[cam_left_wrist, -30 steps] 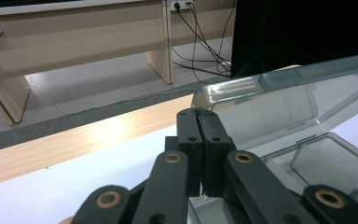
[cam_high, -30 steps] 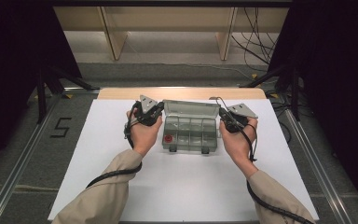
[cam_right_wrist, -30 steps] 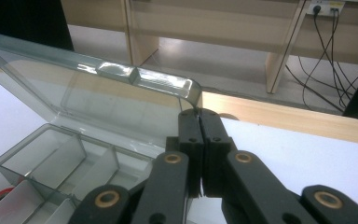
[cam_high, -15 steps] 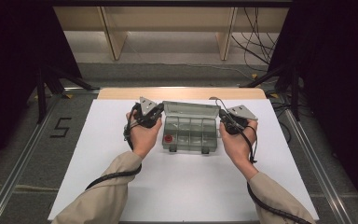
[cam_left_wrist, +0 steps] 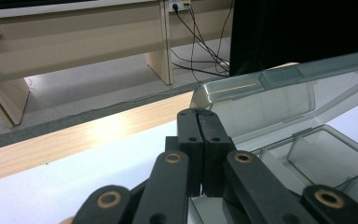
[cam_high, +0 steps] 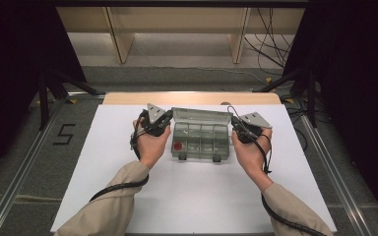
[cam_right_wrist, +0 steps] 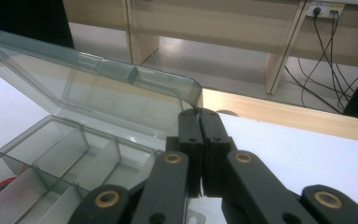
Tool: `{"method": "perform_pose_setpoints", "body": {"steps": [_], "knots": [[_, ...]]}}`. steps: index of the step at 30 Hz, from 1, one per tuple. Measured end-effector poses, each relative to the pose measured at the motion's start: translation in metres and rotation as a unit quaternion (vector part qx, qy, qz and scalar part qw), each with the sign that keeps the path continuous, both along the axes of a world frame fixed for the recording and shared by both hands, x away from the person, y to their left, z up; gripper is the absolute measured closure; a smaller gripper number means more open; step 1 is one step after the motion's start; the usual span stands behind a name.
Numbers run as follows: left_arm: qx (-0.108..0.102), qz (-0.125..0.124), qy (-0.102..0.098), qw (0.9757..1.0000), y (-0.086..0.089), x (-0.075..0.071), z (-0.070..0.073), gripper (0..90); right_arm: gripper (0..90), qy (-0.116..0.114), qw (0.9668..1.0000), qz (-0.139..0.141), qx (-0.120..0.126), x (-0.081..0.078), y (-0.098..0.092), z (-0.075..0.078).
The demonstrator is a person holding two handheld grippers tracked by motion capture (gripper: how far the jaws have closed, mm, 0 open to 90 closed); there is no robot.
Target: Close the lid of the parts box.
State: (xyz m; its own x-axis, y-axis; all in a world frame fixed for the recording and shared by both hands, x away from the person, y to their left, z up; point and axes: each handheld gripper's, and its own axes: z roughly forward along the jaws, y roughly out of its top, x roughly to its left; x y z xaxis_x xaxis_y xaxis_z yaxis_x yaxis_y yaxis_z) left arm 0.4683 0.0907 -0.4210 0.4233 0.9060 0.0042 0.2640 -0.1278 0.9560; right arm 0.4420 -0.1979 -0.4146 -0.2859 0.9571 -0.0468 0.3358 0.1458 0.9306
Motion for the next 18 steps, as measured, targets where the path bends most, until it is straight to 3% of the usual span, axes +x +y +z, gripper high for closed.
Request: {"method": "perform_pose_setpoints", "body": {"steps": [18], "knots": [[0.001, -0.002, -0.006, 1.0000, 0.0007, -0.0056, -0.0045, 88.9, 89.4, -0.005, 1.0000, 0.000, -0.006, -0.0048, 0.0006, -0.0031]]}}
